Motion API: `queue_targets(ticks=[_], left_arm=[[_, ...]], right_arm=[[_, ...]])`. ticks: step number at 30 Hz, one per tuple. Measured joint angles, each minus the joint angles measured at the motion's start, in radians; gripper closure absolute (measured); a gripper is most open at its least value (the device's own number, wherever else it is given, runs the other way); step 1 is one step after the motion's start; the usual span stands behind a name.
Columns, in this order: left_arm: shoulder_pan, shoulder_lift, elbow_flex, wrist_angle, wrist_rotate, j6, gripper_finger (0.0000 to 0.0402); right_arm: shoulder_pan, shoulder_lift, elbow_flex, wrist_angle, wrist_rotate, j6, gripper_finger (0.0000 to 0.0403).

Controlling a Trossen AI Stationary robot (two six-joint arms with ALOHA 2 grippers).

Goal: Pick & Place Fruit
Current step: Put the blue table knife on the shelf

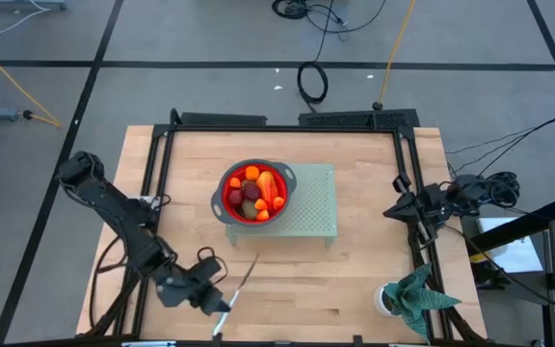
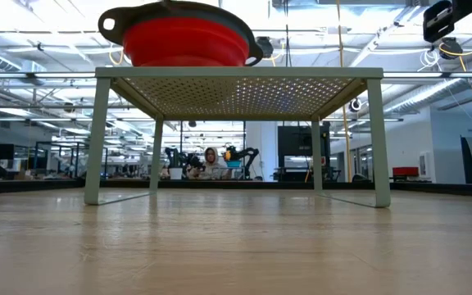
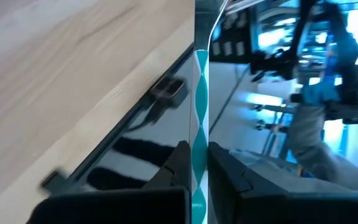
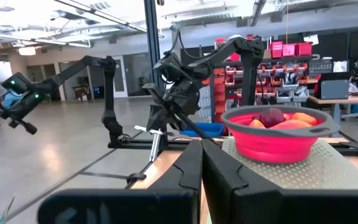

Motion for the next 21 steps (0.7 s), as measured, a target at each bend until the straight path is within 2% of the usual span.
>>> queue_targets(ticks=[7,16,21], left_arm=[[0.087,0.0,0.0,0.11,-0.001,0.124,0.0394],[0.17,0.024,0.004,0.22,0.0,0.206,0.0392],[0.211,0.091,0.091,0.19,0.031,0.246,0.0391]], right_arm=[[0.0,0.083,-0.014,0.112,0.0,0.003,0.0403],[0.0,0.294,-0.125,0.502,-0.003,0.003,0.0403],[0.0,0.403,-0.155,0.705,-0.03,0.048,0.0403]])
